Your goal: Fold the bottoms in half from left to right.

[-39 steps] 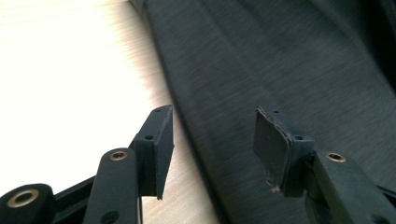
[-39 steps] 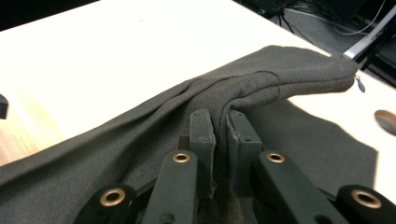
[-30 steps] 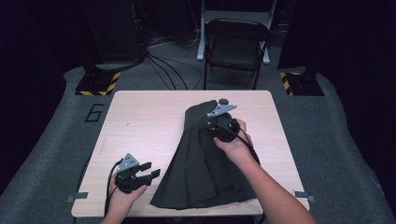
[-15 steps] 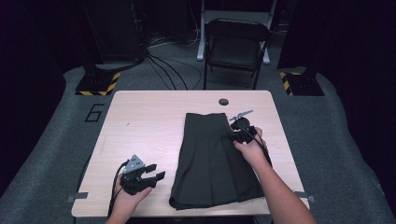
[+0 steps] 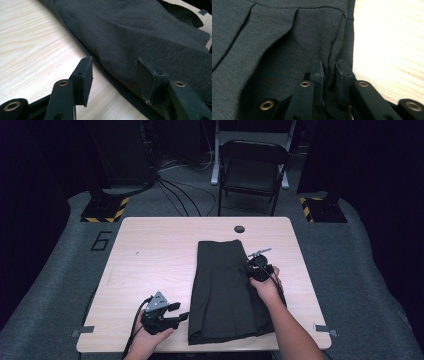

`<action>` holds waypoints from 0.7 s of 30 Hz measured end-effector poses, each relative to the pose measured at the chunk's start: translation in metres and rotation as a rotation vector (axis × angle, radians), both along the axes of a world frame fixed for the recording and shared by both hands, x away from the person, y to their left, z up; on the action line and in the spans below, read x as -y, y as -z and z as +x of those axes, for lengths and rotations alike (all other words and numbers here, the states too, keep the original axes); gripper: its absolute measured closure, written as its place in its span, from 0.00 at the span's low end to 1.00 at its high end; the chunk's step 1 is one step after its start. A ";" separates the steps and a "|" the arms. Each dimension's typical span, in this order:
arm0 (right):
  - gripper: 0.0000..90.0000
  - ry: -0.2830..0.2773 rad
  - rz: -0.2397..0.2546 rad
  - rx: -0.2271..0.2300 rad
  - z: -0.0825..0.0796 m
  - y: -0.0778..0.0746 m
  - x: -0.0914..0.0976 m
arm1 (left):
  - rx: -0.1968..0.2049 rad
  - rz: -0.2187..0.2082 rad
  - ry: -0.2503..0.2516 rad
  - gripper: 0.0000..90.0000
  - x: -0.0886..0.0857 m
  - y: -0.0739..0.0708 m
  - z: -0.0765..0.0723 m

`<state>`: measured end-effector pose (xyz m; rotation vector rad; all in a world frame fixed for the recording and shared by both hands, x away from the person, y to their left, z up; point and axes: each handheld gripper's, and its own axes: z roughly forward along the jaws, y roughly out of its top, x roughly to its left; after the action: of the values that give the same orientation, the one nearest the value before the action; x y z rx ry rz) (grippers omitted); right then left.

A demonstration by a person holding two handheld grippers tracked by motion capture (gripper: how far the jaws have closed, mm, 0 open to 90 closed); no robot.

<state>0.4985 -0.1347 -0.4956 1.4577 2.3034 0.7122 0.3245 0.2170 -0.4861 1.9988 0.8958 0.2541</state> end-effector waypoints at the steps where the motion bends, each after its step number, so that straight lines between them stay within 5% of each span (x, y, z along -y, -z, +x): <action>1: 0.76 0.001 0.001 0.009 -0.001 0.000 0.000 | -0.008 -0.006 -0.002 0.53 0.001 0.000 -0.001; 10: 0.64 -0.032 0.050 0.086 -0.025 -0.022 0.016 | 0.001 -0.003 -0.006 0.52 -0.001 -0.001 0.000; 17: 0.64 -0.050 0.084 0.149 -0.065 -0.032 0.030 | 0.005 -0.007 -0.020 0.52 -0.002 -0.002 0.001; 18: 0.64 -0.049 0.094 0.160 -0.081 -0.033 0.035 | 0.005 -0.007 -0.021 0.52 -0.002 -0.002 0.001; 21: 0.64 -0.055 0.093 0.156 -0.094 -0.032 0.040 | 0.007 -0.005 -0.024 0.52 -0.002 -0.002 0.000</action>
<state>0.4047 -0.1745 -0.4641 1.3306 2.2251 0.9265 0.3250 0.2188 -0.4846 1.9821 0.9156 0.2717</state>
